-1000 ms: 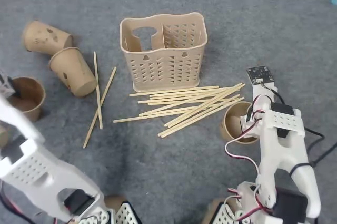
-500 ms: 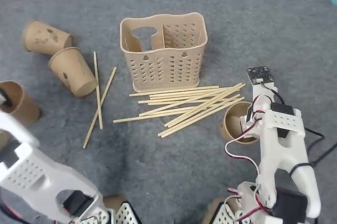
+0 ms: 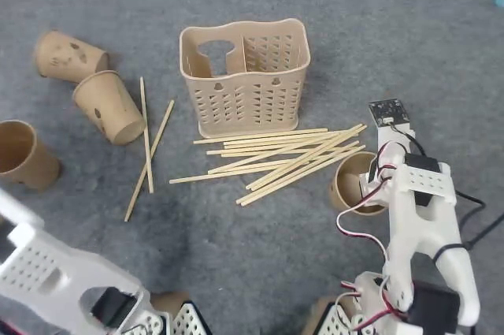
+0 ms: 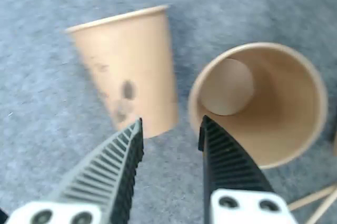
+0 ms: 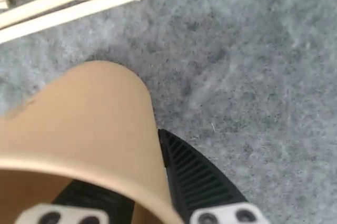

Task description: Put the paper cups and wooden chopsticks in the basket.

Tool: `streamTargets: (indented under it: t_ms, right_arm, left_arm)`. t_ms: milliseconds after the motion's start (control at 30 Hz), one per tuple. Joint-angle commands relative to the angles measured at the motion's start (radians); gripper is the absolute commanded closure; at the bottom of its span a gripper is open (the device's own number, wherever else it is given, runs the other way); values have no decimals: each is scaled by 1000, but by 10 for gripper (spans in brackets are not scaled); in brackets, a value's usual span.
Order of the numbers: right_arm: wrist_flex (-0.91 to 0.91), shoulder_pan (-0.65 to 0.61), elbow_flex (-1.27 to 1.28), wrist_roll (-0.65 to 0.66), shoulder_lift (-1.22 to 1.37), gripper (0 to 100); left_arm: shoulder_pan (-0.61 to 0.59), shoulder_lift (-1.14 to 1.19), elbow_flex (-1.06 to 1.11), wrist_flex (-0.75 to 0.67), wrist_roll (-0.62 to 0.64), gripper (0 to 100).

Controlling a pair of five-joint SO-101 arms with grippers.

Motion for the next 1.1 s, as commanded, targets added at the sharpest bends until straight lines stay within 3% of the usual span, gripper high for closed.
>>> streamTargets:
  t_ms: [0, 133, 300, 433, 600, 800, 967, 1067]
  right_arm:
    - [-4, 1, 23, 3, -7, 991]
    - [27, -1, 11, 6, -15, 991]
    - [286, 42, -158, 44, -13, 991]
    - [441, 107, -325, 114, -13, 991]
    - [631, 151, -551, 157, -13, 991]
    - [843, 142, -881, 163, -5, 991]
    - [858, 125, -1054, 157, -4, 991]
    - [857, 90, -1119, 157, -2, 991]
  left_arm:
    - [-35, -91, -42, 31, -9, 837]
    - [-44, -141, -42, 32, -11, 839]
    - [-60, -308, -31, 32, -9, 872]
    - [-51, -473, 119, 29, -9, 872]
    - [11, -715, 495, -103, -11, 870]
    - [180, -1175, 1148, -376, -9, 870]
    - [384, -1599, 1638, -463, -11, 870]
    - [479, -1745, 1779, -525, -15, 870]
